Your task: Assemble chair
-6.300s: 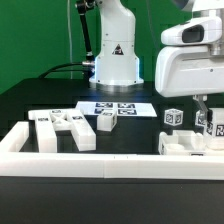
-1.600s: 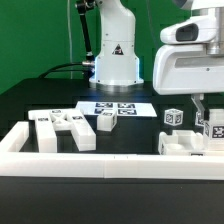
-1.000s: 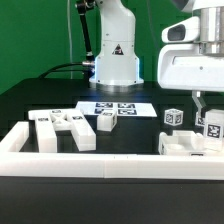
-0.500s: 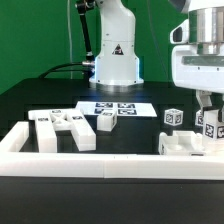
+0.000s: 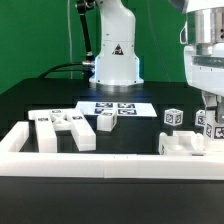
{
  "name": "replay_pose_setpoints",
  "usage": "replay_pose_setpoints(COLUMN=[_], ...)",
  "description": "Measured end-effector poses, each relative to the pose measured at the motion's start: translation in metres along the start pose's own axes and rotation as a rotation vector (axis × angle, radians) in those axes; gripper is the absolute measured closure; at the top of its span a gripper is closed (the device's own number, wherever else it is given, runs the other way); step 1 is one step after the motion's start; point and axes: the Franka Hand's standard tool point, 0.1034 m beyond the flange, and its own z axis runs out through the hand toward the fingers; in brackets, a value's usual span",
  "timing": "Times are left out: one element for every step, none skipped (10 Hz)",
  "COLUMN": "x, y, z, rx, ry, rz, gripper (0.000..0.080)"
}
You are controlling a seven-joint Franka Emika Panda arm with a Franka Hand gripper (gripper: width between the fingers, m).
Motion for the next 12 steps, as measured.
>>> replay_pose_setpoints(x=[-0.0001, -0.0001, -0.0007, -0.0017, -0.0023, -0.002, -0.0011, -0.0014, -0.0017, -0.0019, -0.0023, -0.0019], y=[0.0, 0.0, 0.0, 0.0001, 0.0003, 0.0, 0.0003, 0.0001, -0.0006, -0.0017, -0.0021, -0.0025], z=[0.0, 0.0, 0.0, 0.0002, 0.0005, 0.0011, 0.0023, 0.0021, 0.0016, 0.0013, 0.0013, 0.0009], rx=[0.0, 0.0, -0.001, -0.001, -0.001, 0.002, 0.002, 0.001, 0.001, 0.002, -0.008, -0.012], ry=[0.0, 0.0, 0.001, 0.0, 0.0, 0.001, 0.003, 0.002, 0.001, 0.002, 0.005, 0.002], rz=[-0.037, -0.084, -0.18, -0.274, -0.388, -0.495, -0.59, -0.7, -0.787, -0.862, -0.992, -1.083], gripper=[0.05, 0.0307, 0.0187, 0.0187, 0.0155, 0.0155, 0.0151, 0.0151, 0.0151, 0.0151, 0.0151, 0.0151])
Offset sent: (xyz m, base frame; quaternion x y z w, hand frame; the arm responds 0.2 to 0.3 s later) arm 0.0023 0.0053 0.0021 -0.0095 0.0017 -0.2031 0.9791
